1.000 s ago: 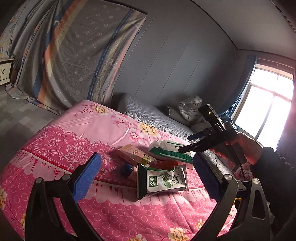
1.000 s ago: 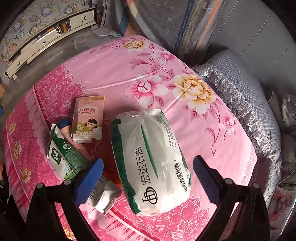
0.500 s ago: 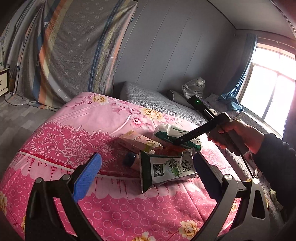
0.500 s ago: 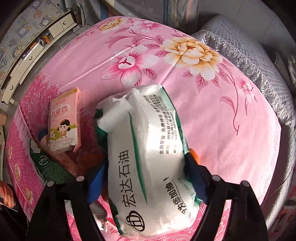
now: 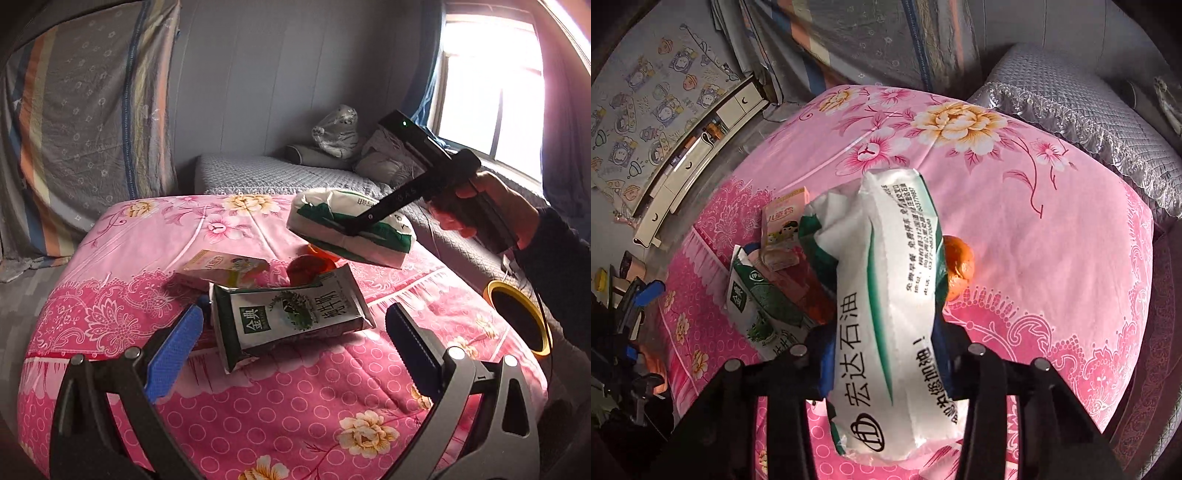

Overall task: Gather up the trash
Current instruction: 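Lift the oil bag with the right tool while the left tool grasps the milk carton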

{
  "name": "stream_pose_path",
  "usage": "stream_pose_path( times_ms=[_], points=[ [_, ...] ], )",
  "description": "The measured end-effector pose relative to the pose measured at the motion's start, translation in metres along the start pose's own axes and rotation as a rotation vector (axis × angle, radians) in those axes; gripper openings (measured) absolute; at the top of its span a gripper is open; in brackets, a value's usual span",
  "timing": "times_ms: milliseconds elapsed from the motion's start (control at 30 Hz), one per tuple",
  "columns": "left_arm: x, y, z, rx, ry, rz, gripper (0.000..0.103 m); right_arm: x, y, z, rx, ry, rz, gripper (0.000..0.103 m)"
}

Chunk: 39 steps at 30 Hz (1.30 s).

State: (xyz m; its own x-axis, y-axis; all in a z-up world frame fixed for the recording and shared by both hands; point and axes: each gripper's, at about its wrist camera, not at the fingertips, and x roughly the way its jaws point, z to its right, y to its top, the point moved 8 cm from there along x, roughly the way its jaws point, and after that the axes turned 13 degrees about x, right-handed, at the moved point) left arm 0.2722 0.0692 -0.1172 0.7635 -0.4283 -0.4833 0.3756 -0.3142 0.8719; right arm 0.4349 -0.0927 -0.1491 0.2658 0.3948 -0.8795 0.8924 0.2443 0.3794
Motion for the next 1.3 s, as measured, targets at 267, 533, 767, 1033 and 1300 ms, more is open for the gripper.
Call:
stream_pose_path(
  times_ms=[267,533,767,1033,1300],
  points=[
    [0.040,0.008,0.031,0.189,-0.114,-0.057,0.095,-0.075,-0.041,0.023,0.066,0.132,0.120,0.040],
    [0.057,-0.010,-0.013,-0.012,-0.159,-0.116,0.095,-0.126,-0.096,0.052,0.137,0.161,0.234,0.041],
    [0.074,-0.034,-0.047,-0.162,-0.133,-0.195,0.095,-0.150,-0.129,0.046,0.115,0.181,0.302,0.041],
    [0.099,-0.048,-0.083,-0.390,-0.181,-0.256,0.094,-0.154,-0.139,0.030,0.090,0.222,0.310,0.042],
    [0.118,-0.047,-0.066,-0.294,-0.182,-0.334,0.077,-0.155,-0.145,0.033,0.104,0.232,0.317,0.042]
  ],
)
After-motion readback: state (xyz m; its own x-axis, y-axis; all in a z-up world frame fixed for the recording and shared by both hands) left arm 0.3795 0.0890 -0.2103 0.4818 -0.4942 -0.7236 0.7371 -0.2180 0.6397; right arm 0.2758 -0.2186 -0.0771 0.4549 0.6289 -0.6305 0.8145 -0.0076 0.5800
